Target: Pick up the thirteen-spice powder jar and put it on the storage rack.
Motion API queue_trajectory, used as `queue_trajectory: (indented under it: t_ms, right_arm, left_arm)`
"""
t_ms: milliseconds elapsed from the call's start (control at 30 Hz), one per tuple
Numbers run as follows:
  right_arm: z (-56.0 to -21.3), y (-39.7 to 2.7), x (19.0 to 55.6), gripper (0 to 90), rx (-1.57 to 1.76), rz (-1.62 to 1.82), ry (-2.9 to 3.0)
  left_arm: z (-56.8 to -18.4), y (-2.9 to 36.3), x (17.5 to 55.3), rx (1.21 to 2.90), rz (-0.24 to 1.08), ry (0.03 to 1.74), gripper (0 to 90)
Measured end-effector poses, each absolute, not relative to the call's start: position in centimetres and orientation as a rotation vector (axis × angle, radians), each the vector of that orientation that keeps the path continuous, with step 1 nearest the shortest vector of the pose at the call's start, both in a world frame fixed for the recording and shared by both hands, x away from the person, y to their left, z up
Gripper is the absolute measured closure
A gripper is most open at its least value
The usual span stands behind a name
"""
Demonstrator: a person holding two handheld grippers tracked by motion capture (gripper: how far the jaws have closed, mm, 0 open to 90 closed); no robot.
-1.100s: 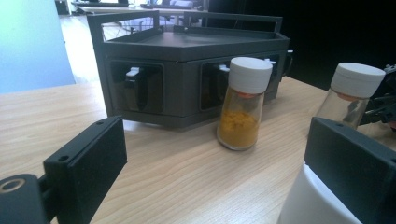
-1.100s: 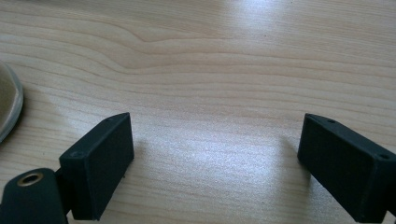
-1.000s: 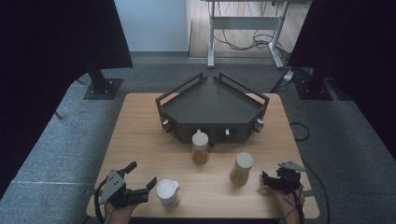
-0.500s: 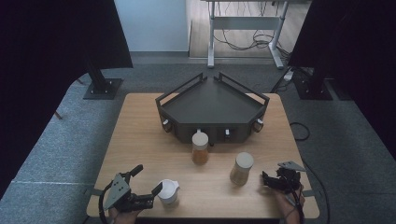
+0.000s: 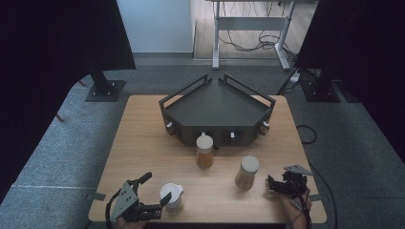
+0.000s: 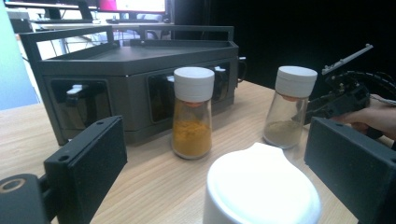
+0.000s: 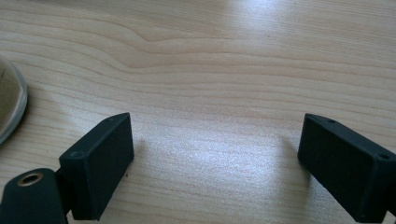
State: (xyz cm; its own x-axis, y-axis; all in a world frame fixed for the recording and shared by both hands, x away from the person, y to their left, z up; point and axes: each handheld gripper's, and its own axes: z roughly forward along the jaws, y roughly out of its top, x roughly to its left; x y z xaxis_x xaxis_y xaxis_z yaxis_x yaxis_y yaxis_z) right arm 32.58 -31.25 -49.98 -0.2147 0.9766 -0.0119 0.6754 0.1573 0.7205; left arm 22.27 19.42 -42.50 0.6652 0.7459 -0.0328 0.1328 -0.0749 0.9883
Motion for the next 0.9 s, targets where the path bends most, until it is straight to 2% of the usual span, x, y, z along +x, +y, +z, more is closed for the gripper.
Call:
queue_trajectory:
  t_ms: [900]
  right_arm:
    - [-50.0,-31.2,32.6,9.8,1.558,0.826,1.966]
  left_arm:
    - [-44.7,17.5,21.9,1.645,0.577,0.733,6.7]
